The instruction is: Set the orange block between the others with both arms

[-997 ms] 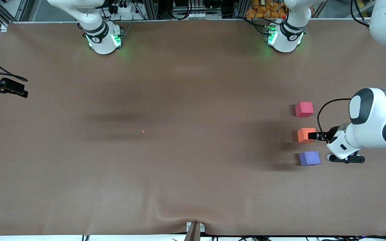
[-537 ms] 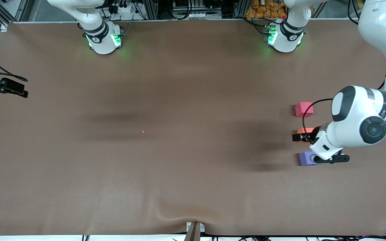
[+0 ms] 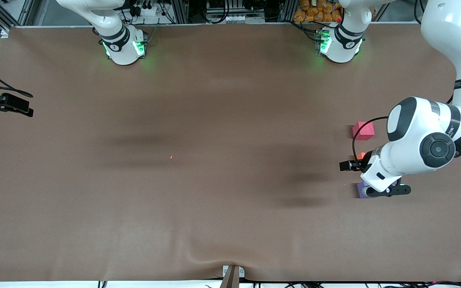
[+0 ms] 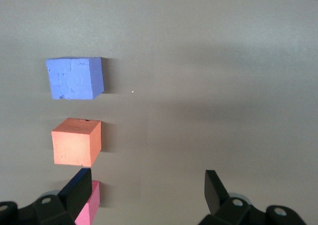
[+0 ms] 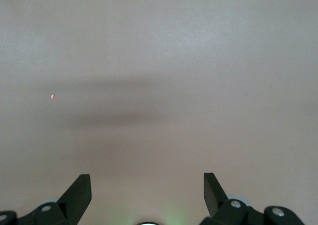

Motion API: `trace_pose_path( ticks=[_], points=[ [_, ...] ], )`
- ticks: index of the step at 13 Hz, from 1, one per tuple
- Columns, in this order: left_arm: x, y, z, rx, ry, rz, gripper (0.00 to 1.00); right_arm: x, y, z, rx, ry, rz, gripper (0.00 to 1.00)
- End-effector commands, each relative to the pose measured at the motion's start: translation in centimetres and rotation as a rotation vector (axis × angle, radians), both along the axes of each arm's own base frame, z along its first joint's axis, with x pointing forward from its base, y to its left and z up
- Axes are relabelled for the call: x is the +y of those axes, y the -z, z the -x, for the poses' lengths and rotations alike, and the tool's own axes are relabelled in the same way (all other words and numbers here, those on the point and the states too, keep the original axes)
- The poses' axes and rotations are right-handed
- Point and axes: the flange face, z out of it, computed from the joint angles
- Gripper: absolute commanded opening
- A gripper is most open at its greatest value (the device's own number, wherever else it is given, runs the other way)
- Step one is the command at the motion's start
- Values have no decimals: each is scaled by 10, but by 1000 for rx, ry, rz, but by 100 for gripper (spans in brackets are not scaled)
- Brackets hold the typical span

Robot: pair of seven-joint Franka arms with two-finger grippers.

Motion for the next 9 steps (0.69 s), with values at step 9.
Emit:
trace_pose_path(
  ticks=[9],
  points=[
    [-15,-137,41,-26,20,-54,100,0,-22,6,-36,-11,21,100]
  ],
)
